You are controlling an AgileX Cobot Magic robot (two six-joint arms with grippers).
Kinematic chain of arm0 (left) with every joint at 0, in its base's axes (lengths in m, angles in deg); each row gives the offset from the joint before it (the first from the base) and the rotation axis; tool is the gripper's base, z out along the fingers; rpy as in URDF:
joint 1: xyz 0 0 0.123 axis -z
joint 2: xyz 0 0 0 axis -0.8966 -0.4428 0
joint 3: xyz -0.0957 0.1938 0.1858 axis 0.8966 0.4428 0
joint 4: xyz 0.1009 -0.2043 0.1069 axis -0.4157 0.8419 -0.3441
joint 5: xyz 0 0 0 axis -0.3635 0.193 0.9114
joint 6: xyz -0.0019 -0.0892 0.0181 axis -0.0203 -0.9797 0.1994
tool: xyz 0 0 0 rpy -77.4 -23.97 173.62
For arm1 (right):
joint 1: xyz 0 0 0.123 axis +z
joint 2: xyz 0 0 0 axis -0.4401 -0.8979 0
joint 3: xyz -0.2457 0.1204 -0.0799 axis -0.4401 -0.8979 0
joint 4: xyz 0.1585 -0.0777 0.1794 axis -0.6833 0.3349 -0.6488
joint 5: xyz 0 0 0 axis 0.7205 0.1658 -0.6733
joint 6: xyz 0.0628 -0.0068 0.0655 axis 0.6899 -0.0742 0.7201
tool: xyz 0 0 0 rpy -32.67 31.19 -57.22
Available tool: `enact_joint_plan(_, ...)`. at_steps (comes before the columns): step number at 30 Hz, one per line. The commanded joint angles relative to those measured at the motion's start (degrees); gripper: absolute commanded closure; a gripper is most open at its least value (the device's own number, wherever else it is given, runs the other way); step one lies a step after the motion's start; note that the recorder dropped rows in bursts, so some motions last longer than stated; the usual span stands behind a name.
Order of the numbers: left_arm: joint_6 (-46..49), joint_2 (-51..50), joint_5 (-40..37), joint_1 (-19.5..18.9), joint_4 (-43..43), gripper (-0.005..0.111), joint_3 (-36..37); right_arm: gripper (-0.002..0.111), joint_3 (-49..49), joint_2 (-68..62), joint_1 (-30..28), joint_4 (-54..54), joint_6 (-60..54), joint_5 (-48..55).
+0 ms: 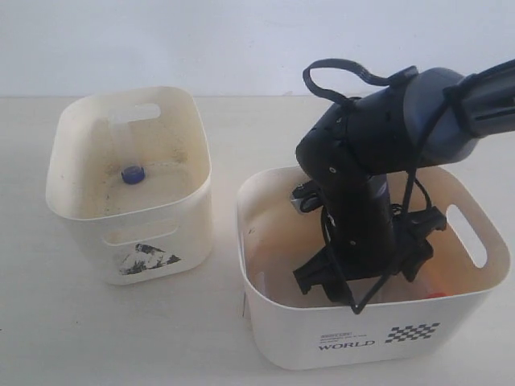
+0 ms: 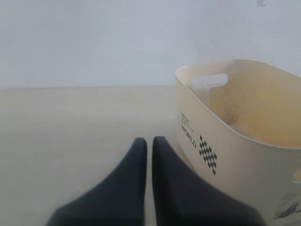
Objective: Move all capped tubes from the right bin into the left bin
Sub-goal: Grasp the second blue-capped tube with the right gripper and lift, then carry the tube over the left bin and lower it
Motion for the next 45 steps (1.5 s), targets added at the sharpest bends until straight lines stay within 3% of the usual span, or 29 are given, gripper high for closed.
enact_joint_plan(1, -0.5, 0.0, 0.4, 0.0, 0.4, 0.102, -0.2, 0.037, 0.1, -0.9, -0.3, 0.4, -0.9, -1.3)
enact_joint_plan(5, -0.5, 0.0, 0.4, 0.0, 0.4, 0.102, -0.2, 0.045, 0.1, -1.2, -0.3, 0.4, -0.9, -1.3)
enact_joint_plan(12, -0.5, 0.0, 0.4, 0.0, 0.4, 0.102, -0.2, 0.108, 0.1, -1.2, -0.3, 0.4, -0.9, -0.7)
enact_joint_plan(28, -0.5, 0.0, 0.4, 0.0, 0.4, 0.102, -0.2, 0.108, 0.1, 13.3, -0.3, 4.1, -2.0, 2.0)
enact_joint_plan(40, -0.5, 0.0, 0.4, 0.0, 0.4, 0.102, -0.2, 0.108, 0.2, 19.2, -0.3, 0.1, -2.3, -3.3)
enact_joint_plan(45, -0.5, 0.0, 0.4, 0.0, 0.4, 0.102, -0.2, 0.108, 4.0, 23.9, 0.0, -3.0, -2.4, -10.7)
